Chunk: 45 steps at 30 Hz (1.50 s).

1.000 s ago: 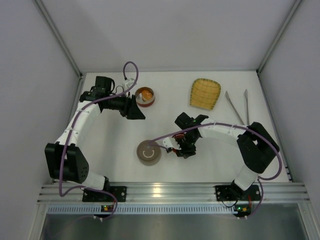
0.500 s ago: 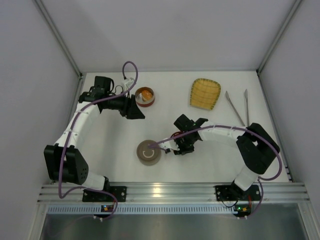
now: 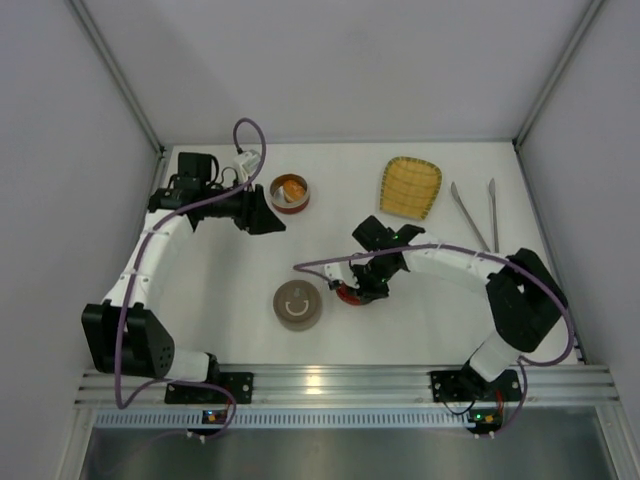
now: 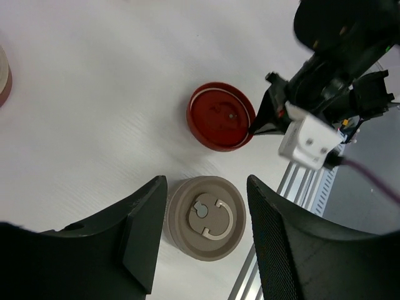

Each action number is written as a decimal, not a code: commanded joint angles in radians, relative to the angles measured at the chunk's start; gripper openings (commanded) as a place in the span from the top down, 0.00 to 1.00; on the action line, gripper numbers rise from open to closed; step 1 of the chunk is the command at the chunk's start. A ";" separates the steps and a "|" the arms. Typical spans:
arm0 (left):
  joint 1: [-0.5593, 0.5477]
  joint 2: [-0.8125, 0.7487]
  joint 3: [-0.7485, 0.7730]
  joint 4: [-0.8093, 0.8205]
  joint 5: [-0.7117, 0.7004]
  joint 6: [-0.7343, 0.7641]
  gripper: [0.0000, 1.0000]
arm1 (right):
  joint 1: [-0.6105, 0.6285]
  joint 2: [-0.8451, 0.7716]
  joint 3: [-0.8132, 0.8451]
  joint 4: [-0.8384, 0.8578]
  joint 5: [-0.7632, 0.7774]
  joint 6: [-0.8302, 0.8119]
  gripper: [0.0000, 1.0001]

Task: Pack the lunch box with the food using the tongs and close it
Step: Pick up the box lid from the center of the board.

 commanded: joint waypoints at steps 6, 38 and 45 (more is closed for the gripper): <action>0.002 -0.126 -0.130 0.226 0.136 -0.015 0.43 | -0.191 -0.242 0.380 -0.265 -0.340 0.040 1.00; -0.244 -0.080 0.116 -0.109 0.166 0.601 0.31 | -0.406 -0.234 0.359 -0.119 -1.122 0.473 1.00; -0.287 -0.069 0.172 -0.253 0.117 0.776 0.07 | -0.400 -0.248 0.329 -0.119 -1.140 0.491 1.00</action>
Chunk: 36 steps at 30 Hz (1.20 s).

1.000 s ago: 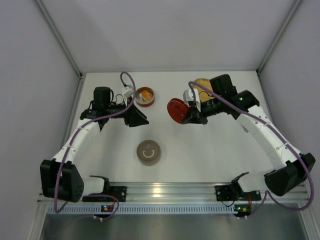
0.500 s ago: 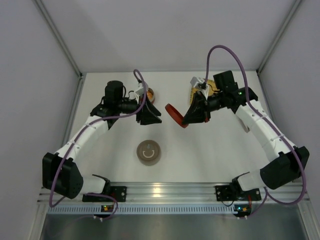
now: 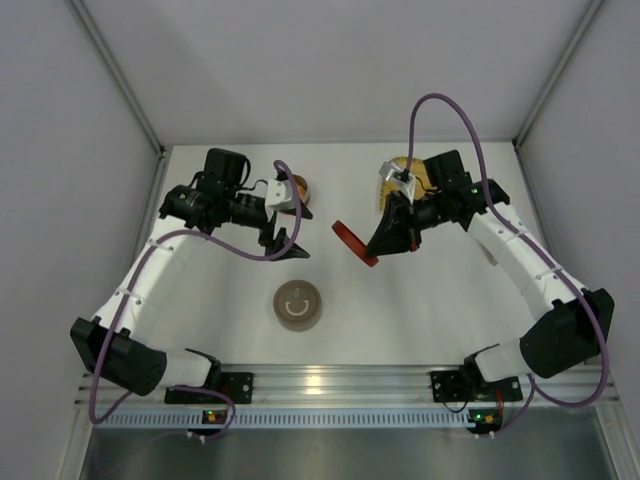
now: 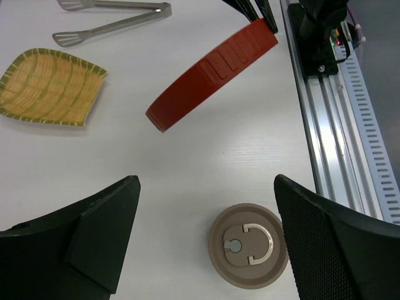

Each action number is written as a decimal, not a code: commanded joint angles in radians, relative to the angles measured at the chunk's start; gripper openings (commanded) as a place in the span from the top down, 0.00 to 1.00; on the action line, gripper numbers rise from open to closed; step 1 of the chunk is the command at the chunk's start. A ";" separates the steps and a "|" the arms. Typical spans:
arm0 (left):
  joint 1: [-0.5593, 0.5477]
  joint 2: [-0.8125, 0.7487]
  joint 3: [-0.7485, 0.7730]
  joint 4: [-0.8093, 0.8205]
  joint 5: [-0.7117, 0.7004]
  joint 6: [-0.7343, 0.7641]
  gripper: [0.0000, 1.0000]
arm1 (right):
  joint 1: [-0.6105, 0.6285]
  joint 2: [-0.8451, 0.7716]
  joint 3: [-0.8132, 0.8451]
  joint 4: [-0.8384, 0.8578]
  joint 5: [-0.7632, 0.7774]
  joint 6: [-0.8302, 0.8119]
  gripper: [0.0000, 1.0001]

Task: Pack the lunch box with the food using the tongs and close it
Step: Pick up the box lid from the center of the board.

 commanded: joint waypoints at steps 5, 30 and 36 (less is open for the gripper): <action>-0.084 0.032 0.053 -0.110 -0.050 0.213 0.07 | 0.021 -0.038 -0.027 0.110 -0.160 0.075 1.00; -0.302 0.121 0.081 -0.136 -0.129 0.224 0.51 | 0.103 -0.066 -0.116 0.323 -0.163 0.288 1.00; -0.302 0.094 0.056 -0.110 -0.158 0.113 0.96 | 0.045 -0.052 -0.101 0.312 -0.060 0.308 0.22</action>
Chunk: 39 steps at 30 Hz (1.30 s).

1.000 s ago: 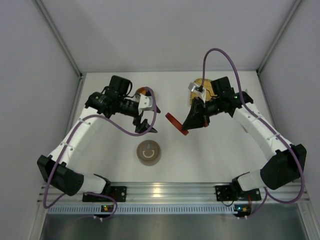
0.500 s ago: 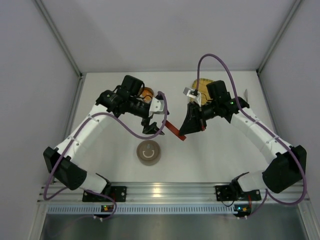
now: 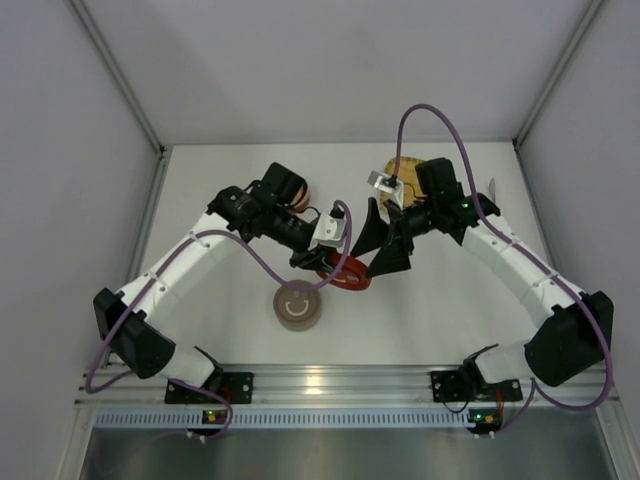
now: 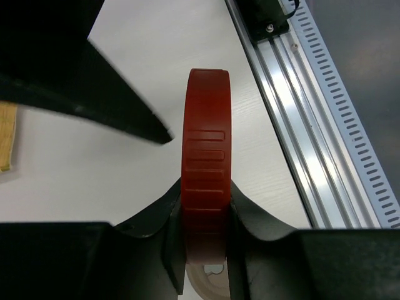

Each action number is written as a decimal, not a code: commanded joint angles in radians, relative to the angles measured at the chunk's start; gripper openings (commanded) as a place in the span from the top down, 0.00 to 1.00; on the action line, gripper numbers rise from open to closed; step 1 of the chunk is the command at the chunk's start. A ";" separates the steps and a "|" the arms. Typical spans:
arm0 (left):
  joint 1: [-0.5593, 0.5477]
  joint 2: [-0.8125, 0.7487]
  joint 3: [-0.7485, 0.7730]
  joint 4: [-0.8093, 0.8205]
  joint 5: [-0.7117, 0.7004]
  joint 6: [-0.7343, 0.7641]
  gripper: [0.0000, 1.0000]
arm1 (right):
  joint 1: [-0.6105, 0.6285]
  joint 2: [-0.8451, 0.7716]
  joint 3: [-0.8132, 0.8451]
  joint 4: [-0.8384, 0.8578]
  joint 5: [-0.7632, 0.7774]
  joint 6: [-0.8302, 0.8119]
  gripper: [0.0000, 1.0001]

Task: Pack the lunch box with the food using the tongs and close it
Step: Pick up the box lid from the center of the board.

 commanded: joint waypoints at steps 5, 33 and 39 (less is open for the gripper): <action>-0.002 -0.034 -0.012 0.050 0.000 -0.149 1.00 | -0.065 0.052 0.190 -0.504 0.143 -0.501 0.00; -0.002 0.115 0.086 0.212 0.000 -0.559 1.00 | -0.008 -0.011 -0.012 -0.158 0.254 -0.286 0.42; -0.001 0.089 0.048 0.260 0.017 -0.586 1.00 | -0.007 0.006 -0.023 -0.088 0.197 -0.221 0.69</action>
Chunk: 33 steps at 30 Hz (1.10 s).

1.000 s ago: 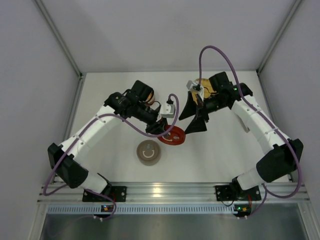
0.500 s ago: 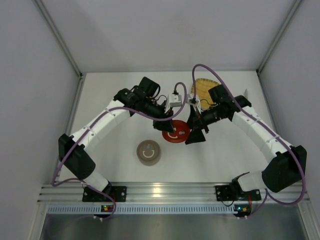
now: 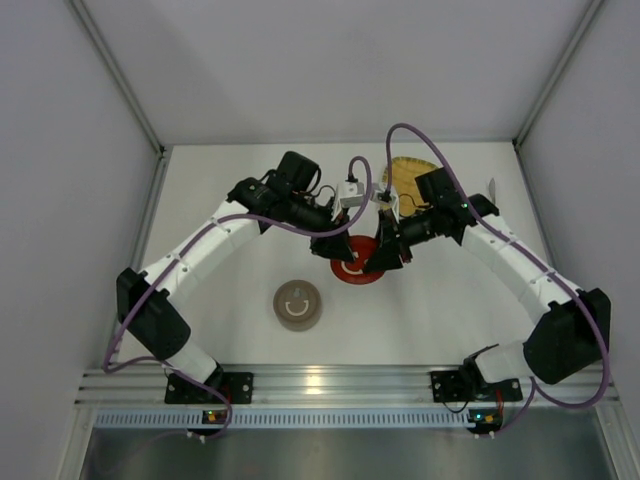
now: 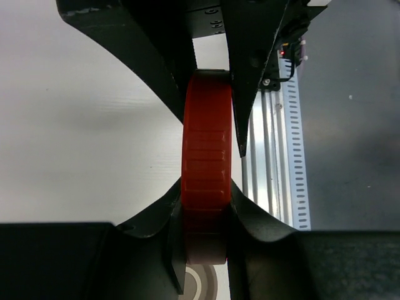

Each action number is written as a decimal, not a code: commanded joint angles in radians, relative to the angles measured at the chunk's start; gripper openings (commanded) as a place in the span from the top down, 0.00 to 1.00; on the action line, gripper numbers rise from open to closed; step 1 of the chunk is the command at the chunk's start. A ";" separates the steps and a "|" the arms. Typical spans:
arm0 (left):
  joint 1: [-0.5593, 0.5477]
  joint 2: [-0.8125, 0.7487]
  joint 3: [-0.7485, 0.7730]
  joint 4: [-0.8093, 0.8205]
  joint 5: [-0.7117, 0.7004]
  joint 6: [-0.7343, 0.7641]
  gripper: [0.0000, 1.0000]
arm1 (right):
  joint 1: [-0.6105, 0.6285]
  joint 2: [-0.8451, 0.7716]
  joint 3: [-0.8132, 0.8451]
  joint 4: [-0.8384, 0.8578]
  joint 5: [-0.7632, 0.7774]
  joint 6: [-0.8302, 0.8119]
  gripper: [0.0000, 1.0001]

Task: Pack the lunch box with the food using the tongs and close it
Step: Pick up the box lid from the center of the board.

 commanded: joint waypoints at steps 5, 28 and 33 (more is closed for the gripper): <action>0.007 -0.076 -0.052 0.117 0.026 -0.058 0.86 | 0.016 -0.010 -0.005 0.119 -0.100 0.068 1.00; 0.277 -0.332 -0.345 0.565 -0.239 -0.782 0.05 | -0.138 -0.082 -0.269 1.135 0.190 1.107 1.00; 0.177 -0.262 -0.305 0.605 -0.283 -0.813 0.15 | -0.124 -0.088 -0.252 1.040 0.257 1.064 1.00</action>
